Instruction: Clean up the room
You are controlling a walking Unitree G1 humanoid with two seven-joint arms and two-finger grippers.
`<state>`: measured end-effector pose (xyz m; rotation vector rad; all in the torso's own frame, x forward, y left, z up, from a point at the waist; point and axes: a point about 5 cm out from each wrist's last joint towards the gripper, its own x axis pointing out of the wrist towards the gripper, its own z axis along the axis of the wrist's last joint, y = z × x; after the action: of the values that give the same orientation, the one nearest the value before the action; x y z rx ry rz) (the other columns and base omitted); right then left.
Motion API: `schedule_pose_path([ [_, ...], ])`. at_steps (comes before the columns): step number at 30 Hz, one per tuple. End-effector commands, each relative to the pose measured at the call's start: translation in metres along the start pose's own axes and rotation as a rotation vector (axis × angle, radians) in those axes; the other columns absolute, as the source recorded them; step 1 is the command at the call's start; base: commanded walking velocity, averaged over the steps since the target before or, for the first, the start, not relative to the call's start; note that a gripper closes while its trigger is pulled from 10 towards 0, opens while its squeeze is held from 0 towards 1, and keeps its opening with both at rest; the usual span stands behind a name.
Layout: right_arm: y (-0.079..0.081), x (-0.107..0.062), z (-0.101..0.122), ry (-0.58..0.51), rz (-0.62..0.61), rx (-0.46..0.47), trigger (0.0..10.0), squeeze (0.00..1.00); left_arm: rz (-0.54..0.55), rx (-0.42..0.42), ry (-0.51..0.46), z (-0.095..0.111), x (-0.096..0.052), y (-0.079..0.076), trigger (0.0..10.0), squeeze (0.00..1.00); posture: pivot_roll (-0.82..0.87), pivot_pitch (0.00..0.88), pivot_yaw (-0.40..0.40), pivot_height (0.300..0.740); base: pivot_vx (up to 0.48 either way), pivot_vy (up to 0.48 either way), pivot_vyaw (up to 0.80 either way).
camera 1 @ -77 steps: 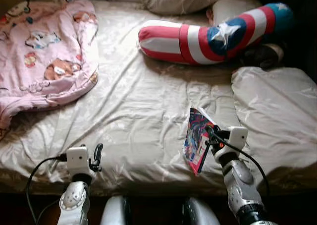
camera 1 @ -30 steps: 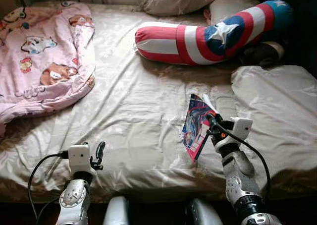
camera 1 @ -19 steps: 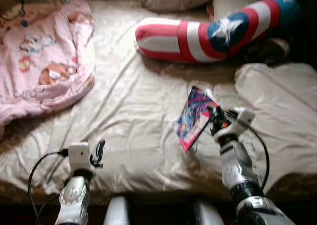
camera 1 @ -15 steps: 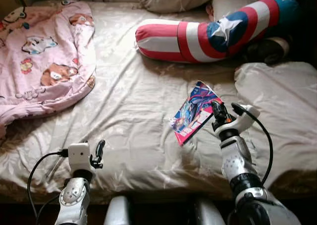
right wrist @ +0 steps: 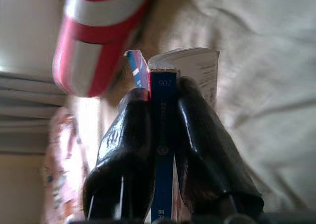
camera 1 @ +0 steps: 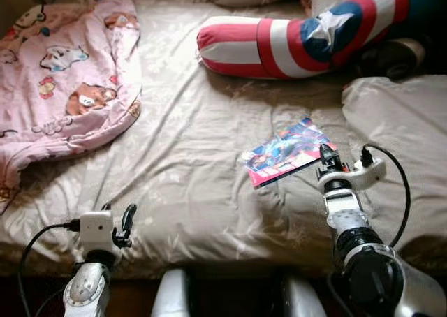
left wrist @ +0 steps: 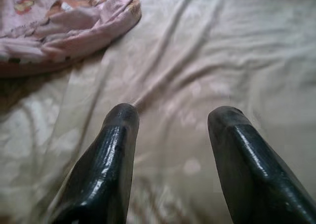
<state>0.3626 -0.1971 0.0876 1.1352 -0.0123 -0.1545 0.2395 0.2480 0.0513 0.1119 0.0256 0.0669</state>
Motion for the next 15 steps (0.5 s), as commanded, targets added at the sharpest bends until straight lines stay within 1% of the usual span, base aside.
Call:
schedule_pose_path([
  [1, -0.02, -0.008, 0.002, -0.028, -0.106, 0.042, 10.0, 0.0, -0.002, 0.017, 0.023, 0.0, -0.006, 0.006, 10.0, 0.0, 0.21, 0.326, 0.055, 0.622, 0.0, 0.0, 0.0],
  [2, -0.025, -0.01, 0.003, -0.033, -0.131, 0.053, 10.0, 0.0, -0.005, 0.019, 0.024, 0.0, -0.009, 0.007, 10.0, 0.0, 0.21, 0.33, 0.06, 0.622, 0.0, 0.0, 0.0],
  [3, -0.036, -0.016, 0.003, -0.02, -0.189, 0.027, 10.0, 0.0, -0.016, 0.023, 0.029, 0.001, -0.013, 0.007, 10.0, 0.0, 0.21, 0.344, 0.067, 0.622, 0.0, 0.0, 0.0],
  [7, -0.06, -0.03, 0.001, -0.002, -0.291, 0.0, 10.0, 0.0, -0.047, 0.031, 0.046, 0.001, -0.02, 0.004, 10.0, 0.0, 0.21, 0.376, 0.079, 0.622, 0.0, 0.0, 0.0],
  [9, -0.074, -0.04, -0.001, -0.003, -0.349, -0.001, 10.0, 0.0, -0.053, 0.032, 0.064, 0.003, -0.028, 0.004, 10.0, 0.0, 0.21, 0.402, 0.089, 0.622, 0.0, 0.0, 0.0],
  [10, -0.077, -0.043, -0.001, -0.006, -0.367, -0.005, 10.0, 0.0, -0.053, 0.033, 0.069, 0.004, -0.03, 0.005, 10.0, 0.0, 0.21, 0.404, 0.091, 0.622, 0.0, 0.0, 0.0],
  [11, -0.077, -0.043, -0.001, -0.006, -0.367, -0.005, 10.0, 0.0, -0.053, 0.033, 0.069, 0.004, -0.03, 0.005, 10.0, 0.0, 0.21, 0.404, 0.091, 0.622, 0.0, 0.0, 0.0],
  [13, -0.085, -0.048, 0.0, -0.019, -0.405, -0.015, 10.0, 0.0, -0.054, 0.036, 0.081, 0.003, -0.034, 0.005, 10.0, 0.0, 0.21, 0.408, 0.092, 0.622, 0.0, 0.0, 0.0],
  [14, -0.088, -0.05, 0.001, -0.029, -0.423, -0.006, 10.0, 0.0, -0.057, 0.037, 0.087, 0.003, -0.035, 0.005, 10.0, 0.0, 0.2, 0.412, 0.093, 0.622, 0.0, 0.0, 0.0],
  [15, -0.094, -0.055, 0.001, -0.054, -0.464, 0.043, 10.0, 0.0, -0.066, 0.042, 0.097, 0.002, -0.037, 0.004, 10.0, 0.0, 0.2, 0.415, 0.093, 0.622, 0.0, 0.0, 0.0],
])
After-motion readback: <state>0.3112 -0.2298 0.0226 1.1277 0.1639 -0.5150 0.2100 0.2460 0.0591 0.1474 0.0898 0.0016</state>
